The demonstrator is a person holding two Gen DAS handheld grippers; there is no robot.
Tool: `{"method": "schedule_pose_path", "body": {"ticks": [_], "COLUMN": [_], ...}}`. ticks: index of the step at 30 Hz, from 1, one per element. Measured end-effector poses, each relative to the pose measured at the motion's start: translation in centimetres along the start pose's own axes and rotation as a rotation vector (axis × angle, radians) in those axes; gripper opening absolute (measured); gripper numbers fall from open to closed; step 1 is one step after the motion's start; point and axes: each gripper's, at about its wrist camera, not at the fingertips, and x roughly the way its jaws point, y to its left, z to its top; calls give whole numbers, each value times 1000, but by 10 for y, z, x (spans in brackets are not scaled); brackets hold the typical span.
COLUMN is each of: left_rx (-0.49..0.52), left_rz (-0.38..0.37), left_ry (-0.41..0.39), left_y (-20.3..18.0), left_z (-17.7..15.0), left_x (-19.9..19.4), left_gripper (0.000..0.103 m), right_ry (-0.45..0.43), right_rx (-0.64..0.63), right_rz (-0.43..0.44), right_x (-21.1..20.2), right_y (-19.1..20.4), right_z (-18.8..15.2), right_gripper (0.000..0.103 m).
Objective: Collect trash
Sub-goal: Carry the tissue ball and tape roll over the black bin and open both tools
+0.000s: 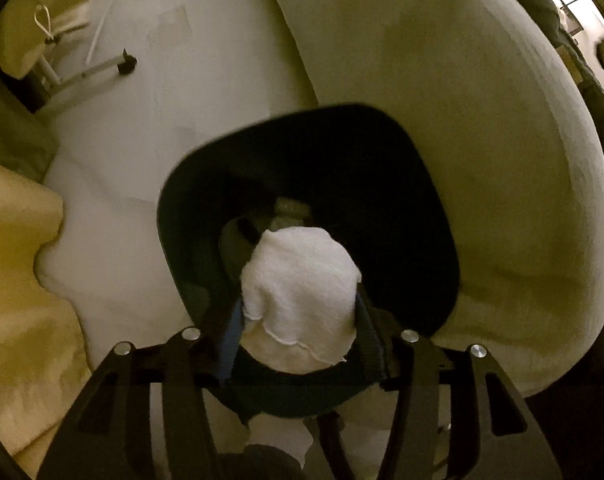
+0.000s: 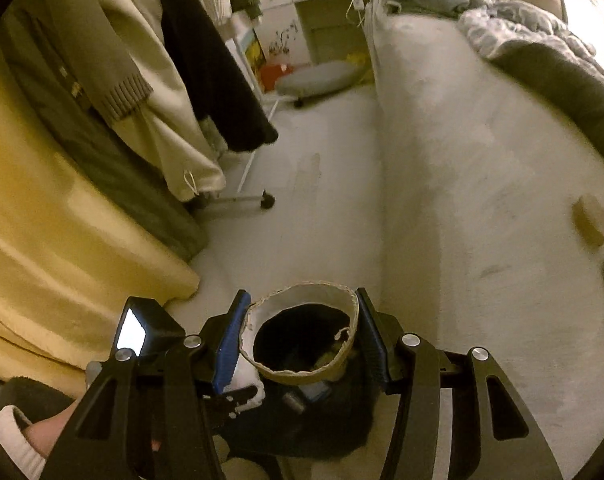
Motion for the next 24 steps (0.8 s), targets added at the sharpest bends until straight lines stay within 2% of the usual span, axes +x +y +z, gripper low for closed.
{"method": "schedule_pose_path", "body": {"ticks": [2, 6, 10, 18, 24], "left_rx": [6, -13, -49, -124, -133], "left_rz": [3, 1, 7, 11, 21], "left_ry": [15, 17, 0, -84, -168], "left_y": [2, 14, 32, 61, 72], "left_z": [-6, -13, -16, -18, -17], "left_x": [2, 2, -5, -29, -51], "left_gripper": [60, 77, 77, 76, 68], "right_ry": [24, 82, 119, 183, 252], "right_rx": [-5, -20, -25, -40, -67], "right_rz": [0, -10, -15, -32, -50], "right_x": [10, 34, 50, 82, 109], "right_y": [4, 10, 14, 24, 29], "right_z": [-3, -9, -13, -20, -31], "right_gripper": [53, 53, 53, 53, 53]}}
